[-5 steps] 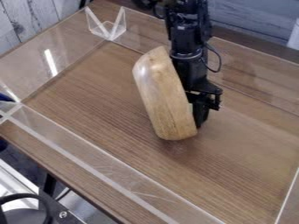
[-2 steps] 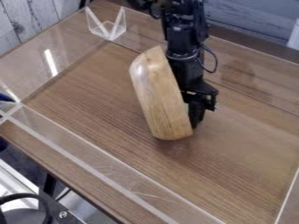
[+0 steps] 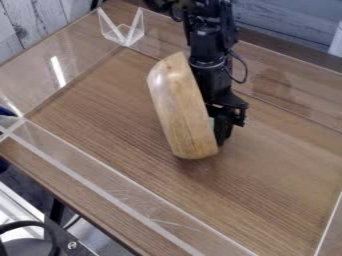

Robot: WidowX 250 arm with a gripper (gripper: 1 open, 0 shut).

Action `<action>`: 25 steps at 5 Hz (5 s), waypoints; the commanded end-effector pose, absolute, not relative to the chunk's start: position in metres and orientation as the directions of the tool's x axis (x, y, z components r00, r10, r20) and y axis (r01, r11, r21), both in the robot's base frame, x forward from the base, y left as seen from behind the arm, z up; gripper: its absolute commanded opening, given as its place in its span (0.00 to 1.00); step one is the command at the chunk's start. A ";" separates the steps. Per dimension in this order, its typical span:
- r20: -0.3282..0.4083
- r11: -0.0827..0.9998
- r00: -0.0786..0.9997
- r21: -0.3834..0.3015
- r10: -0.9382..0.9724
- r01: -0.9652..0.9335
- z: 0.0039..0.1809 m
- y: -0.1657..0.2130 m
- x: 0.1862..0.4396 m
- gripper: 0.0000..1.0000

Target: Remove the green block from inside the brown bowl and put it on the table

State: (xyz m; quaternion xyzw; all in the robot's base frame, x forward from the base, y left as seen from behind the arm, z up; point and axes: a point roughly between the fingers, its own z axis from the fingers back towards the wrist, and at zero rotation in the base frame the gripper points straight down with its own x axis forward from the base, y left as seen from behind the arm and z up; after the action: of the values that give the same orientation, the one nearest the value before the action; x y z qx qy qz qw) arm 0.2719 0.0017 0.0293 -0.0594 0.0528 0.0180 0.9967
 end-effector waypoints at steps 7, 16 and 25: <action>-0.086 0.996 0.995 -0.075 0.046 -0.053 0.026 0.020 0.271 0.00; -0.084 0.998 0.996 -0.046 -0.043 0.039 0.018 -0.010 0.268 0.00; -0.106 0.988 0.983 -0.055 -0.151 0.146 0.015 -0.048 0.252 0.00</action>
State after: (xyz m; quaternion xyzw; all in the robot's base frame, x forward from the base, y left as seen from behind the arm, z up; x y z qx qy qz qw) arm 0.2598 -0.0409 0.0190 -0.0203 0.0415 -0.0667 0.9967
